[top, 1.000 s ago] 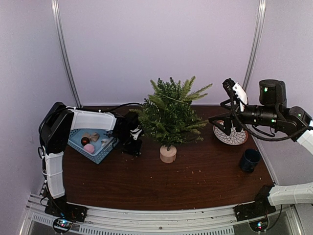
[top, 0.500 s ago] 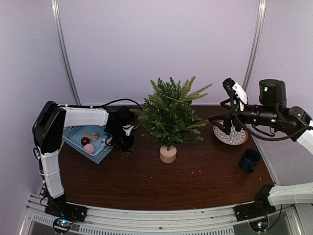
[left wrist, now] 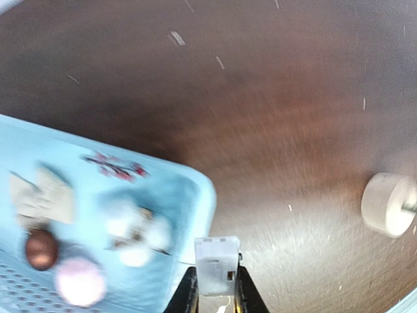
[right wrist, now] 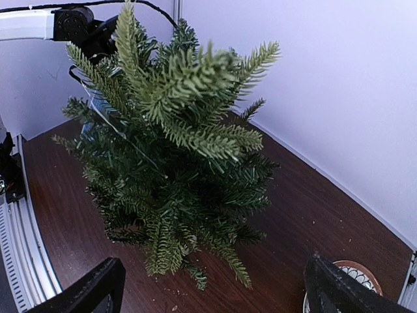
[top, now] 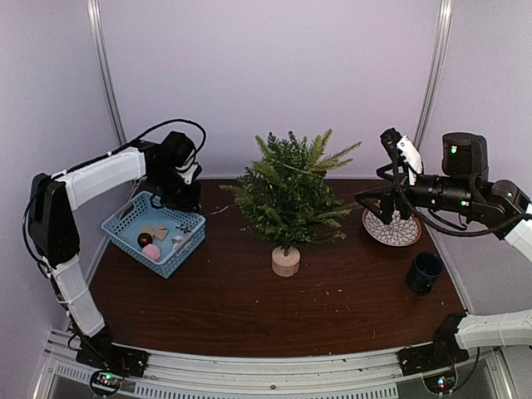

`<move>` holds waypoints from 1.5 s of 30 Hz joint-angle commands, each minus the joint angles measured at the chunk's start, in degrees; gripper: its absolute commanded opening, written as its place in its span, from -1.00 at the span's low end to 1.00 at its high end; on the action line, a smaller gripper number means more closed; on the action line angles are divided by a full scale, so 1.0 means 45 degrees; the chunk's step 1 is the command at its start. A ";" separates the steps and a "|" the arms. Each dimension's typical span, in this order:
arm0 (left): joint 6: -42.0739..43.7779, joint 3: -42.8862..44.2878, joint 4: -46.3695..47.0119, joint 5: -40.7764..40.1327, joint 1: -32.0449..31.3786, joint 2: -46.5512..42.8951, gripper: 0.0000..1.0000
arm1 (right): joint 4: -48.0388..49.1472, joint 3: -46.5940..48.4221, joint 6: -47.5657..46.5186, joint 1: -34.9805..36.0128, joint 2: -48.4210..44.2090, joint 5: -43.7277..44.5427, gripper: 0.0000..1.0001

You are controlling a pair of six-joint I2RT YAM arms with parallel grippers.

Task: Decorate the small christmas tree

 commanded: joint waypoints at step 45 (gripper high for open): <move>0.3775 1.0423 0.6903 0.8659 -0.1302 0.2853 -0.71 | 0.4866 1.1953 0.5386 -0.2071 1.0099 -0.6296 0.54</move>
